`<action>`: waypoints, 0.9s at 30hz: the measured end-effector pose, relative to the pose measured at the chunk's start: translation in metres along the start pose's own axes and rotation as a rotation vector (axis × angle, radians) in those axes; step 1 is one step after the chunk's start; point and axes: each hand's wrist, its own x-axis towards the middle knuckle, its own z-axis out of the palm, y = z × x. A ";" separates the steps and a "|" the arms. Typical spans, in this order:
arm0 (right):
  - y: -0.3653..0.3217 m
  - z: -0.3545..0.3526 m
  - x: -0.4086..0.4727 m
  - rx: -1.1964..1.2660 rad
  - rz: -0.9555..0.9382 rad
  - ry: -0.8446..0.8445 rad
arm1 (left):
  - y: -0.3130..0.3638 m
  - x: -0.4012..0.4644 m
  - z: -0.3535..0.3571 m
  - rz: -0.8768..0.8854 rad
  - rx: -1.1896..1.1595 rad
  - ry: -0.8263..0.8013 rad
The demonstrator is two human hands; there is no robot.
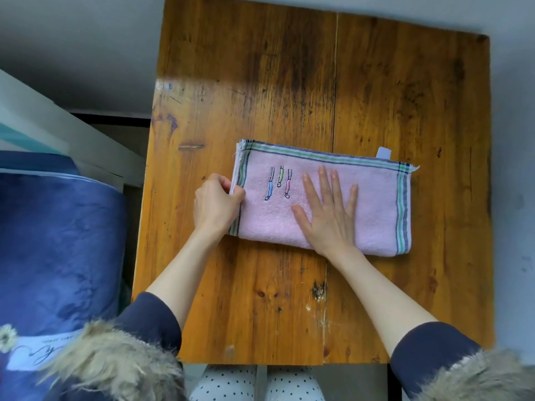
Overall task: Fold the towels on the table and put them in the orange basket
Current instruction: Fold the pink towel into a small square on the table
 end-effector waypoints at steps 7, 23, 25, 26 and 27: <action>-0.010 -0.001 0.006 -0.006 -0.039 0.011 | 0.001 0.031 -0.045 -0.088 -0.247 -0.084; 0.003 -0.030 0.007 0.336 -0.071 -0.018 | 0.094 -0.027 -0.048 0.132 -0.237 -0.200; 0.019 -0.044 -0.010 0.572 -0.006 0.120 | 0.109 -0.045 -0.032 0.241 -0.150 -0.174; 0.030 -0.048 -0.021 0.664 0.044 0.171 | 0.116 -0.055 -0.022 0.288 -0.107 -0.169; 0.041 -0.050 -0.034 0.733 0.090 0.205 | 0.122 -0.063 -0.009 0.326 -0.068 -0.168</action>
